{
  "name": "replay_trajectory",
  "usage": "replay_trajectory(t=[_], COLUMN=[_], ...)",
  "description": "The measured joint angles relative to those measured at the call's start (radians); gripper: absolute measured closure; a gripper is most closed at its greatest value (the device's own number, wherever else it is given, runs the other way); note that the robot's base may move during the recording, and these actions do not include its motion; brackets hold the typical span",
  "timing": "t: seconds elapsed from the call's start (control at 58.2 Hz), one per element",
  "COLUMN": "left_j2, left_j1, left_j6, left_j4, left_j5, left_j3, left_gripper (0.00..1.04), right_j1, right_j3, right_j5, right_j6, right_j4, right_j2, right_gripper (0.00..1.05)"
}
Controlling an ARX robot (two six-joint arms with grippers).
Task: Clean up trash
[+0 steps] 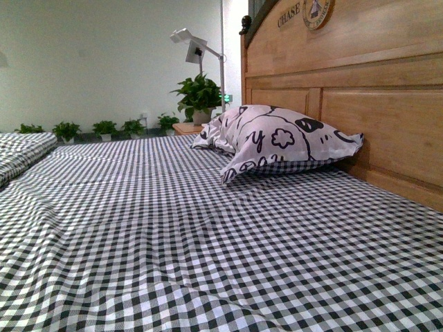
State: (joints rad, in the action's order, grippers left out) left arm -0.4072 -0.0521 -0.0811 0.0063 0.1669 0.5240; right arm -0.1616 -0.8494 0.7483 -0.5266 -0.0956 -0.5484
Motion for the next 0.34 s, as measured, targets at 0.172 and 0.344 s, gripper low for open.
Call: replay_trajectory(t=[0.172, 0.344], left_j2=[0.000, 0.000], left_j1=[0.000, 0.000], left_j6=[0.000, 0.000], left_j4=[0.000, 0.000], left_j5=[0.000, 0.000], left_j3=[0.000, 0.000], left_gripper=[0.77, 0.77], right_j1=[0.000, 0.000], right_j3=[0.000, 0.000], right_j5=[0.000, 0.000], right_j6=[0.000, 0.000], right_j4=[0.000, 0.000], right_j2=[0.000, 0.000], right_gripper=[0.83, 0.83])
